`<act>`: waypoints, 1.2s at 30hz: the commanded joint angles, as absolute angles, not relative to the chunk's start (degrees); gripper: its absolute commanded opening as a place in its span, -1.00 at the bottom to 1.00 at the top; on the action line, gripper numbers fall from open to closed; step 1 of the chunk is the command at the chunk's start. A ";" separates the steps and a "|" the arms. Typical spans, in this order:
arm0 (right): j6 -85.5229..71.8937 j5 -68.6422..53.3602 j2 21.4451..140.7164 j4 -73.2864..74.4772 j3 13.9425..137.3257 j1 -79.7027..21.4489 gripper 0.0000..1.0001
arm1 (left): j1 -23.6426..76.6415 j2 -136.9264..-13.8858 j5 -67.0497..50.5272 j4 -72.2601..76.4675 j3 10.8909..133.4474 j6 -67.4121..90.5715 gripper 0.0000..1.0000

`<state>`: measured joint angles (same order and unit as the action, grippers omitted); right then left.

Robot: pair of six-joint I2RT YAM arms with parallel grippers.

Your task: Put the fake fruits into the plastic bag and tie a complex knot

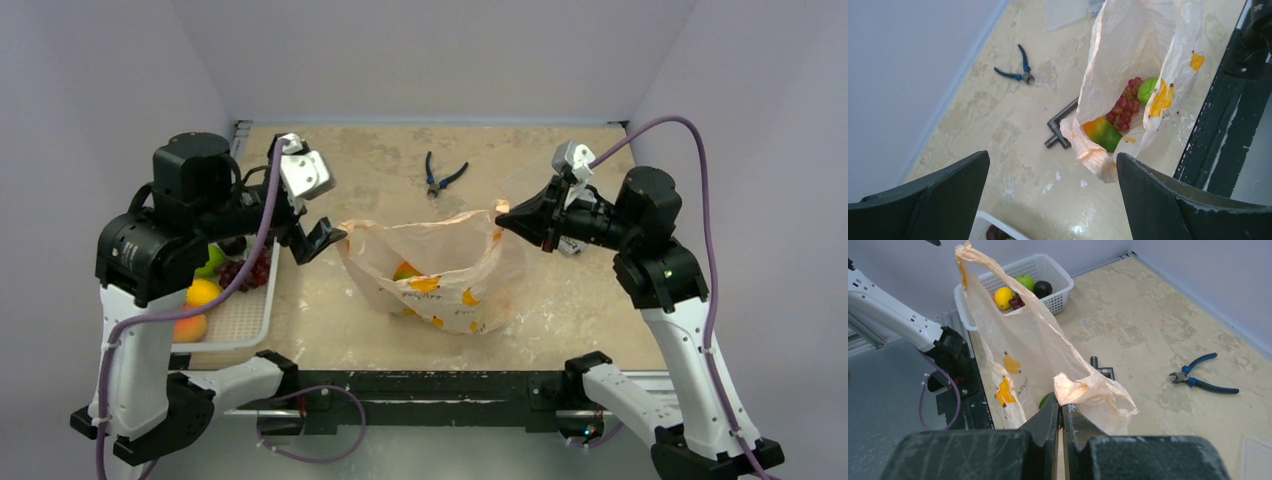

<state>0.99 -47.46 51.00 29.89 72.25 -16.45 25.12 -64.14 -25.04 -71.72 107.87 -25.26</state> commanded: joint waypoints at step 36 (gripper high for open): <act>2.97 -41.11 48.24 32.80 71.69 -16.43 -1.00 | 44.42 -103.02 -43.01 -71.02 113.76 -20.38 0.55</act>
